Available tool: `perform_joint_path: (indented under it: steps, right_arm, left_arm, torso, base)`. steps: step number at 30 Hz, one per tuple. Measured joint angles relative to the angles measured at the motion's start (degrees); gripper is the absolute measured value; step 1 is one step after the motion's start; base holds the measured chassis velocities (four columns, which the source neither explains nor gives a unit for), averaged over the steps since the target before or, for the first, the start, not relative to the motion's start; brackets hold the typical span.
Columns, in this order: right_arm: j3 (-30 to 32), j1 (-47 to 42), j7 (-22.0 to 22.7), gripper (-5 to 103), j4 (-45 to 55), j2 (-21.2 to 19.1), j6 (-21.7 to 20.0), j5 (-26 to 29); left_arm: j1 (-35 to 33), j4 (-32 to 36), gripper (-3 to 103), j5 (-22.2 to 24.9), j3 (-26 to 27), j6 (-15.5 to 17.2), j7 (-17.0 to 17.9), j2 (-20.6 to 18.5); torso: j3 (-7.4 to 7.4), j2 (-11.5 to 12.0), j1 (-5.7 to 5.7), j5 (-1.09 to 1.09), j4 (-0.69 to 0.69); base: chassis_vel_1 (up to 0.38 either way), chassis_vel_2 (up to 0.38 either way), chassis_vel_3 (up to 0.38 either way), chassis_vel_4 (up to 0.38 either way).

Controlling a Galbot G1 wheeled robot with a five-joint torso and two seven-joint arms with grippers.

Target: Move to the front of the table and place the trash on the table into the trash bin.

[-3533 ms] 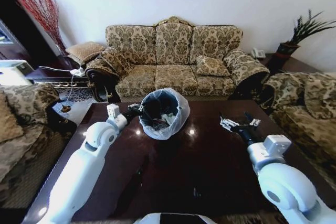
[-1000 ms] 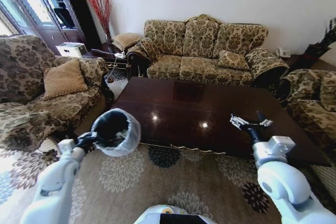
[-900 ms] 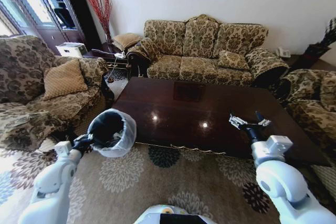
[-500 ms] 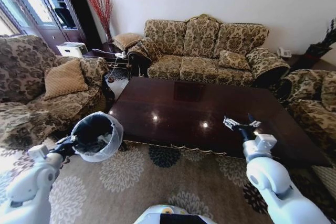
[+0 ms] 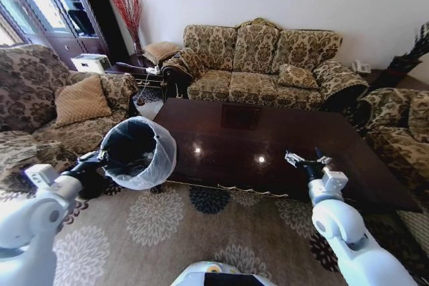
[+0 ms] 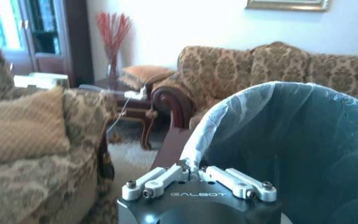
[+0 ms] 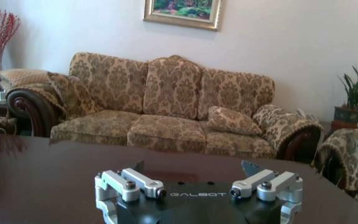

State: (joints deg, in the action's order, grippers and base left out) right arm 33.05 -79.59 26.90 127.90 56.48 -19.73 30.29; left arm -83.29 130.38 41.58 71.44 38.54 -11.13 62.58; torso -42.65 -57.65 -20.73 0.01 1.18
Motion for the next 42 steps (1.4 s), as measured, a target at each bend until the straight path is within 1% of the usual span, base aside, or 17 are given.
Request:
perform_joint_path:
  steps: [5, 8, 11, 20, 25, 28, 31, 32, 34, 36, 37, 39, 40, 42]
  right_arm:
    - [0.3, 0.0, 0.0, 100, 1.3, 0.7, -0.2, -0.5]
    - [1.0, -1.2, 0.2, 100, 4.0, 0.5, -2.1, -0.8]
    - [1.3, -2.2, 0.1, 100, 5.2, 0.5, -2.5, -1.0]
    - [1.5, -3.6, -0.1, 100, 6.2, 1.0, -2.7, -2.0]
    - [1.5, -3.8, -0.2, 100, 6.1, 1.4, -2.5, -2.7]
    - [1.6, -3.9, -0.3, 100, 5.8, 1.4, -1.6, -2.8]
    - [2.0, -3.6, -0.8, 100, 4.7, 1.6, 0.2, -2.8]
    - [2.0, -3.6, -0.8, 100, 4.7, 1.6, 0.2, -2.8]
    - [2.2, -3.5, -0.9, 100, 4.4, 1.7, 0.5, -2.7]
    - [2.4, -3.3, -0.9, 100, 4.0, 1.7, 0.7, -2.7]
    - [2.4, -3.3, -0.9, 100, 4.0, 1.7, 0.7, -2.7]
    - [2.6, -3.3, -0.9, 100, 3.8, 1.8, 1.0, -2.7]
    - [2.6, -3.3, -0.9, 100, 3.8, 1.8, 1.0, -2.7]
    - [2.8, -3.3, -1.1, 100, 3.2, 2.1, 1.5, -2.7]
  left_arm:
    - [0.5, 1.6, 2, 1.1, 0.2, -0.1, 0.1, 0.1]
    - [0.3, 2.4, 2, 1.0, -0.9, -0.2, 0.2, 1.5]
    - [0.0, 3.1, 2, 0.7, -1.4, -0.3, 0.2, 2.4]
    - [-0.9, 3.4, 2, -0.5, -1.7, -0.5, -0.2, 3.5]
    - [-1.6, 3.6, 2, -1.3, -1.5, -0.6, -1.1, 4.4]
    - [-2.2, 3.5, 2, -2.1, -1.4, -0.7, -1.3, 5.0]
    - [-2.5, 1.0, 2, -5.0, -2.7, -1.7, -1.2, 6.1]
    - [-2.5, 1.0, 2, -5.0, -2.7, -1.7, -1.2, 6.1]
    - [-2.7, -1.0, 2, -6.6, -4.4, -2.1, -0.6, 6.9]
    - [-3.7, -4.5, 2, -10.7, -8.0, -2.8, 0.5, 8.7]
    - [-3.7, -4.5, 2, -10.7, -8.0, -2.8, 0.5, 8.7]
    - [-5.5, -8.3, 2, -15.4, -10.7, -3.9, 0.2, 10.1]
    - [-5.5, -8.3, 2, -15.4, -10.7, -3.9, 0.2, 10.1]
    - [-5.5, -12.8, 2, -18.0, -12.3, -5.0, 0.2, 10.4]
  torso:
    - [0.00, 0.0, 0.00, 0.01, -0.02]
    - [0.00, 0.0, 0.00, -0.01, -0.01]
    - [0.00, 0.0, 0.00, -0.02, -0.01]
    - [-0.01, 0.0, -0.02, -0.01, -0.01]
    - [0.00, 0.0, -0.02, 0.00, -0.01]
    - [0.00, 0.0, 0.01, 0.00, -0.01]
    - [0.03, 0.0, 0.07, 0.01, 0.01]
    - [0.03, 0.0, 0.07, 0.01, 0.01]
    - [0.04, 0.0, 0.09, 0.02, -0.03]
    - [0.03, 0.0, 0.08, -0.01, -0.02]
    - [0.03, 0.0, 0.08, -0.01, -0.02]
    - [-0.01, 0.0, 0.00, -0.02, 0.00]
    - [-0.01, 0.0, 0.00, -0.02, 0.00]
    - [-0.02, 0.0, -0.05, -0.02, 0.01]
  base:
    - [0.000, 0.000, 0.000, 0.000]
    - [0.000, 0.000, 0.000, 0.000]
    - [0.000, 0.000, 0.000, 0.000]
    - [0.044, -0.074, -0.049, 0.077]
    - [0.144, -0.192, -0.149, 0.217]
    - [0.226, -0.288, -0.229, 0.276]
    - [0.213, -0.268, -0.203, 0.258]
    - [0.192, -0.266, -0.164, 0.201]
    - [0.173, -0.175, -0.164, 0.165]
    - [0.073, -0.068, -0.075, 0.114]
    - [0.073, -0.044, -0.033, 0.114]
    - [0.000, 0.000, 0.000, 0.000]
    - [0.000, 0.000, 0.000, 0.000]
    - [-0.009, 0.027, 0.019, -0.009]
